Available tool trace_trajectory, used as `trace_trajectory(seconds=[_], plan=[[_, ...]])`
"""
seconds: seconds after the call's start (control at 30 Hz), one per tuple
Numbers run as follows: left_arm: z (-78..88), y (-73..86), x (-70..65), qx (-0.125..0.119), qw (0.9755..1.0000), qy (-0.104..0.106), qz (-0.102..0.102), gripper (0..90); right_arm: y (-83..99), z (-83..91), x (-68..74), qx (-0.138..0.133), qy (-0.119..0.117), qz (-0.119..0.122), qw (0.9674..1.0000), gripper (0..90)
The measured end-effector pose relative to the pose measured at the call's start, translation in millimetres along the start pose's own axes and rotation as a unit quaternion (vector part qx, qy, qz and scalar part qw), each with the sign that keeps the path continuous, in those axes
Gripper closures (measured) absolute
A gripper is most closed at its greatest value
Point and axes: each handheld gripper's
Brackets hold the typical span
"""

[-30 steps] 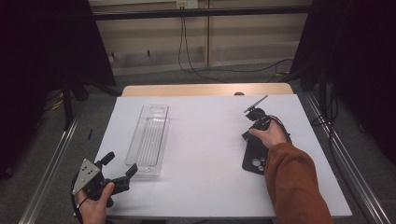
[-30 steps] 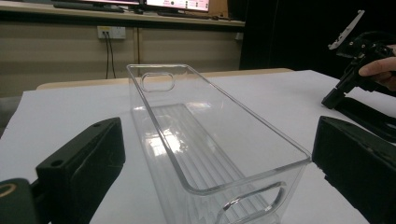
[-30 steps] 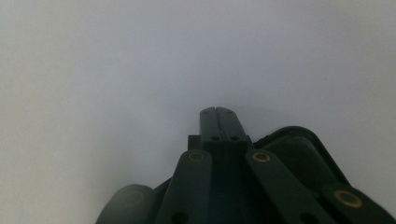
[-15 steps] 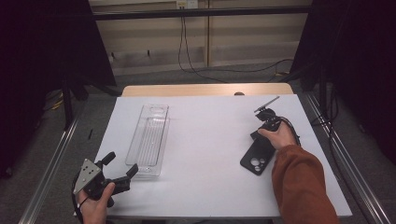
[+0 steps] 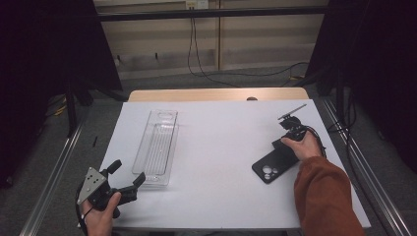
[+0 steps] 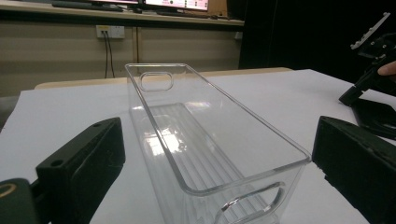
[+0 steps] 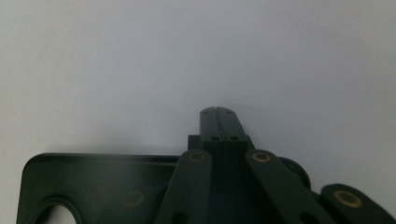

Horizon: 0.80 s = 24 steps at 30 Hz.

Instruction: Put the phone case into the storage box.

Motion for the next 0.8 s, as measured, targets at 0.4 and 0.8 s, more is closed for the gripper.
trace_trajectory(seconds=[0.4,0.8], plan=[[-0.1,0.2,0.0,0.001,1.0000,-0.001,0.001,2.7,11.1,5.0,-2.2,-0.008,0.009,0.005,0.9999,90.0],[-0.4,-0.3,-0.2,0.000,1.0000,0.001,0.000,2.7,30.4,12.8,-6.5,-0.022,0.011,0.002,0.9997,90.0]])
Point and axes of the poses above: each handheld gripper's, and its own axes: z roughly backward along the jaws, y roughly out of its underside, x roughly to its left, and after that the axes turned 7 degrees about y, right-handed
